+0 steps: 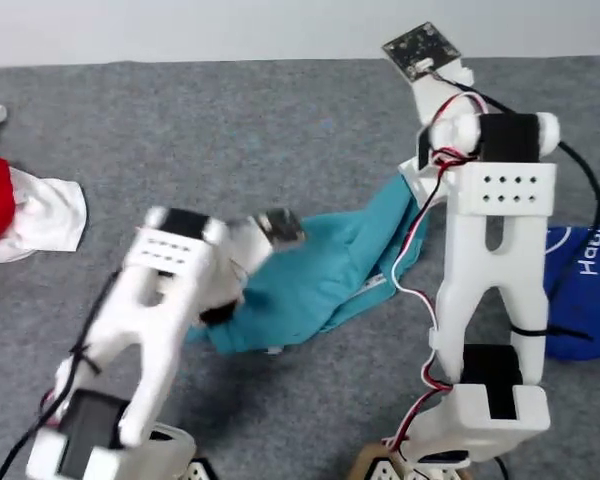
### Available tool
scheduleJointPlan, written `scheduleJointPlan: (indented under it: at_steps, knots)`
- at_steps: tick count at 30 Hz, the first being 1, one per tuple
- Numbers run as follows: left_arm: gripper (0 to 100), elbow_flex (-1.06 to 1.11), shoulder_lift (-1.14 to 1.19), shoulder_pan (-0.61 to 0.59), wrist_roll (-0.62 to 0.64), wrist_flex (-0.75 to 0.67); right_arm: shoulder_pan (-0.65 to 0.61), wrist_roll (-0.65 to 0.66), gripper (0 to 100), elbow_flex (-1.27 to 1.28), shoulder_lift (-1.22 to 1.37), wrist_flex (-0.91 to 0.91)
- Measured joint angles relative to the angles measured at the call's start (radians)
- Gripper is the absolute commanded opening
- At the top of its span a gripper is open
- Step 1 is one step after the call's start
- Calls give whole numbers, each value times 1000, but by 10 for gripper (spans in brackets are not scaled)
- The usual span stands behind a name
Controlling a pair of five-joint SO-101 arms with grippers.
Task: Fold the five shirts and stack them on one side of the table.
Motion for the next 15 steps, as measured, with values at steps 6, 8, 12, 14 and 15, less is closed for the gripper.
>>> scheduleJointPlan:
  at_steps: [6, 8, 12, 14, 15]
  knots:
    - [2, -230, -150, -89, -3, 91, 55, 0, 9, 0, -81, 0]
    - [2, -269, -181, -117, -3, 92, 61, 0, 9, 0, -126, 0]
    - [3, -342, -215, -158, 0, 94, 95, 0, 9, 0, -221, -25]
    - [3, -390, -216, -176, 34, 94, 117, 0, 9, 0, -269, -44]
    - [3, -417, -216, -186, 57, 94, 129, 0, 9, 0, -293, -54]
